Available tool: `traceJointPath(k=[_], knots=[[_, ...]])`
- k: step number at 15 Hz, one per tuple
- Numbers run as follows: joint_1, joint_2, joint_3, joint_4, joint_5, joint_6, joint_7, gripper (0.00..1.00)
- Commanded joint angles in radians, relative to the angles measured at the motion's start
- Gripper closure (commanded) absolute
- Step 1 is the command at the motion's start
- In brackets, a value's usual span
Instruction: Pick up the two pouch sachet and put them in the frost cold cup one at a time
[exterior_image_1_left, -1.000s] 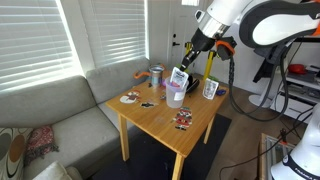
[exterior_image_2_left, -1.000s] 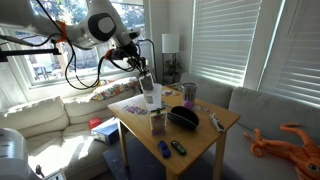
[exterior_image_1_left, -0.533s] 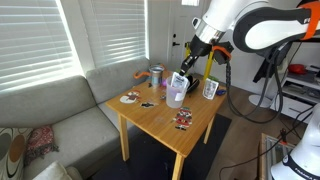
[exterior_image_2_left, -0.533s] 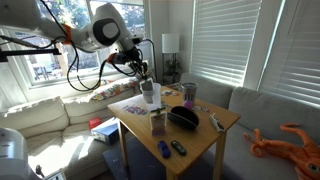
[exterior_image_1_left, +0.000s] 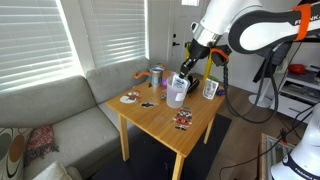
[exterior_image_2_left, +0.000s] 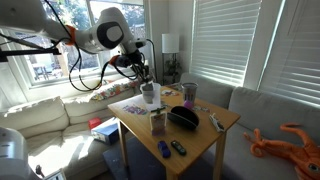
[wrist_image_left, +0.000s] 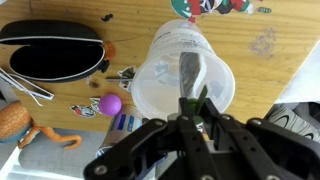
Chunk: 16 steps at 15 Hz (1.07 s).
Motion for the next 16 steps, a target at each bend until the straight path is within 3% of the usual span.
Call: traceJointPath(k=[1, 4, 9, 14, 16], knots=[[0.006, 0.000, -0.008, 0.002, 0.029, -0.010, 0.009, 0.56], [0.007, -0.002, -0.010, 0.001, 0.037, -0.007, 0.005, 0.41], [-0.004, -0.025, -0.020, 0.022, 0.024, -0.022, 0.000, 0.05], [-0.062, -0.084, -0.033, 0.029, -0.028, -0.079, 0.042, 0.00], [-0.112, -0.097, -0.029, 0.030, -0.057, -0.131, 0.129, 0.00]])
